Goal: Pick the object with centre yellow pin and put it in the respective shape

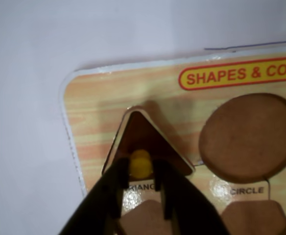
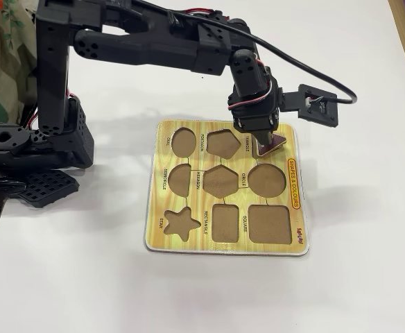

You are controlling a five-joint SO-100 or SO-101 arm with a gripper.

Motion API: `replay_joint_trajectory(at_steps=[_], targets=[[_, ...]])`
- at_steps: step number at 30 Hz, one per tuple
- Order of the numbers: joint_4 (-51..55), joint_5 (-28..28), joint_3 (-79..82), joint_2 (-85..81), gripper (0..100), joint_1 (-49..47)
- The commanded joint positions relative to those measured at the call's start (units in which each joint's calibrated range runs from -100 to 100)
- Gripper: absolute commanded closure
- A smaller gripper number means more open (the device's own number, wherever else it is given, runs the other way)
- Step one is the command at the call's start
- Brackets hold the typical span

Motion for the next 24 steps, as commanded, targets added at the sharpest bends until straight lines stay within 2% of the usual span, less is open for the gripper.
replay_joint_trajectory(at_steps=[1,24], targets=[[-0.38,-0.46,0.99,-1.51,96,-0.47],[-0.55,-0.51,0.36,-1.18,96,-0.27]])
